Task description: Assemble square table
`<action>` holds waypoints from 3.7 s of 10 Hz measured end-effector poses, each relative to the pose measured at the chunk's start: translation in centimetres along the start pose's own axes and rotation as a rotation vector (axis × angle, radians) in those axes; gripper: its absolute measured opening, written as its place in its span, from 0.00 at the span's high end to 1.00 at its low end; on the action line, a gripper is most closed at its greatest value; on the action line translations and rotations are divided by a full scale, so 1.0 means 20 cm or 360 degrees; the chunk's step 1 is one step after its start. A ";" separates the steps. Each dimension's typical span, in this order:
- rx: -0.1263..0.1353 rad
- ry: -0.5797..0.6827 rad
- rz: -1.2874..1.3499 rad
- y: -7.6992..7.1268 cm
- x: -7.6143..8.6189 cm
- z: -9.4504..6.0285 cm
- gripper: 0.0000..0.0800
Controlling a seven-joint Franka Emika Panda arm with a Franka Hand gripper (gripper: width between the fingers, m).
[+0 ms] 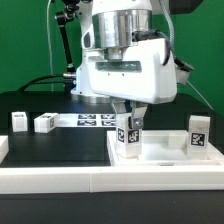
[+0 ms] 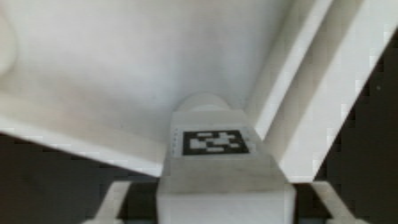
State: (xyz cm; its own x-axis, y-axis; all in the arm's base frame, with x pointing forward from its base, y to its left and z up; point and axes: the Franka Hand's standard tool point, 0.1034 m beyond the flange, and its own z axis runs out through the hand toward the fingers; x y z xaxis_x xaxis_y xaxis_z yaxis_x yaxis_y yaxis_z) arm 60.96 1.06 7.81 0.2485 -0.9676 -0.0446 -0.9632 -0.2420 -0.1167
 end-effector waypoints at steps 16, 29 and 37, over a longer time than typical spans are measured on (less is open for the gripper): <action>-0.0048 -0.0015 -0.0629 0.01 -0.01 0.03 0.19; -0.0084 0.0000 -0.1718 0.00 0.00 0.03 0.41; -0.0025 0.0022 -0.1218 0.01 0.01 0.03 0.64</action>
Offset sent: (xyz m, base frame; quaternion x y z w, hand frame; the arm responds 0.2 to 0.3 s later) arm 0.0009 -0.0022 -0.0006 0.0008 -0.0041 0.1853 0.9827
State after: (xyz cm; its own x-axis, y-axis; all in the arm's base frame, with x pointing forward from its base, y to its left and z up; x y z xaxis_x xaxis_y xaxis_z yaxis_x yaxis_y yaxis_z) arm 60.91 0.80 7.11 0.8460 -0.5303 0.0554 -0.5242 -0.8462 -0.0958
